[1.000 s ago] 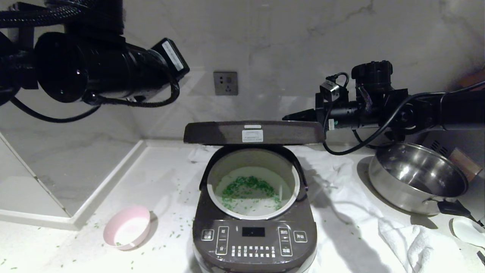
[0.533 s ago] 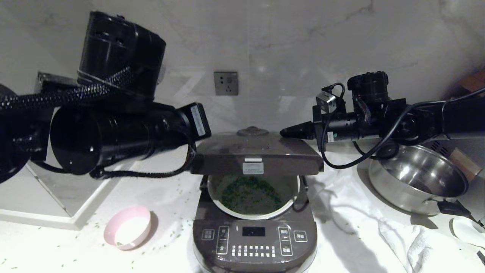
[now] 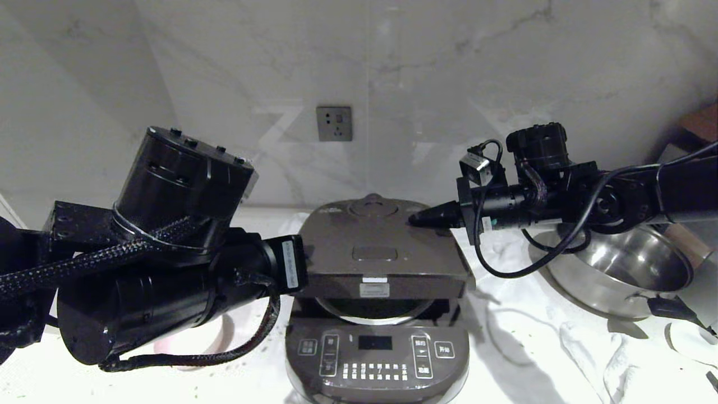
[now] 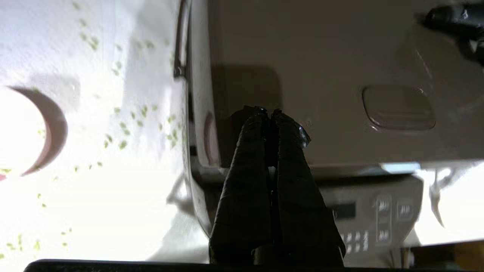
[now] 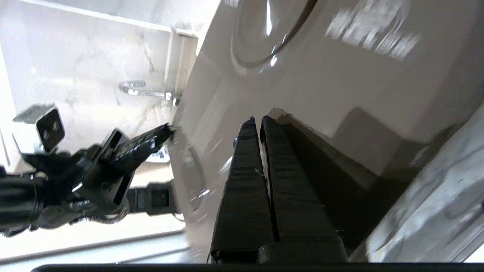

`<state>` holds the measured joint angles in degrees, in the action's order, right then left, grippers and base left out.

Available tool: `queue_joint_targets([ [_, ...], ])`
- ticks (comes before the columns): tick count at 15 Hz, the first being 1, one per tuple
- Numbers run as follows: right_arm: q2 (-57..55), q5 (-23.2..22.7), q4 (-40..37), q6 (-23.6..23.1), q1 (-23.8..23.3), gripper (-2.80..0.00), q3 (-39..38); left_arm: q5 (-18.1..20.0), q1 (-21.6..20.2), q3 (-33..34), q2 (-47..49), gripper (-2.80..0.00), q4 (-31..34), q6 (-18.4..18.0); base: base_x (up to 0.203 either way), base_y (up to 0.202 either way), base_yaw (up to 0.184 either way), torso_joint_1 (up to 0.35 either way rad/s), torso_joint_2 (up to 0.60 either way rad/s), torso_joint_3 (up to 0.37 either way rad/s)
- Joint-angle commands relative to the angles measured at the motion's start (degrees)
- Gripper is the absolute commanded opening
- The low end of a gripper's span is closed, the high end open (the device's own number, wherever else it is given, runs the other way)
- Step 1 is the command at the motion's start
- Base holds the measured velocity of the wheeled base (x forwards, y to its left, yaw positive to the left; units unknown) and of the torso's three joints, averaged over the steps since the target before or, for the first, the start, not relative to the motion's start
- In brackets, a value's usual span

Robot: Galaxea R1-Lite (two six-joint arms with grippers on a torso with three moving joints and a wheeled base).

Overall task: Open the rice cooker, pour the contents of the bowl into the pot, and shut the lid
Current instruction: Close the rice cooker

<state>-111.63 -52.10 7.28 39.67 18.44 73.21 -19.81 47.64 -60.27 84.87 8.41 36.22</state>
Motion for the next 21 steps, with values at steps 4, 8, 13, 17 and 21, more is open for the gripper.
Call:
queue_joint_targets([
  [4, 3.3, -0.2, 0.1, 0.0, 1.0, -2.8, -6.6, -0.1, 1.2, 2.8, 2.0, -2.8, -7.0, 0.1, 0.0, 0.0, 0.0, 0.0, 0.0, 0.0],
  [8, 4.4, -0.4, 0.1, -1.7, 1.5, -2.8, -10.8, 0.2, 2.3, 3.9, 3.7, -2.8, -8.0, 0.1, 0.0, 0.0, 0.0, 0.0, 0.0, 0.0],
  [13, 4.3, -0.5, 0.2, -4.7, 1.9, -2.8, -14.8, 1.0, 3.9, 5.0, 7.2, -2.8, -8.1, 0.1, 0.0, 0.0, 0.0, 0.0, 0.0, 0.0],
  [17, 4.3, -0.5, 0.2, -4.7, 1.8, -2.8, -15.4, 1.0, 6.0, 6.5, 11.0, -2.8, -9.1, 0.3, 0.0, 0.0, 0.0, 0.0, 0.0, 0.0],
  [21, 3.8, -0.5, 0.5, -5.1, 1.8, -2.8, -16.4, 1.0, 6.3, 7.9, 11.5, -2.8, -10.7, 0.2, 0.0, 0.0, 0.0, 0.0, 0.0, 0.0],
])
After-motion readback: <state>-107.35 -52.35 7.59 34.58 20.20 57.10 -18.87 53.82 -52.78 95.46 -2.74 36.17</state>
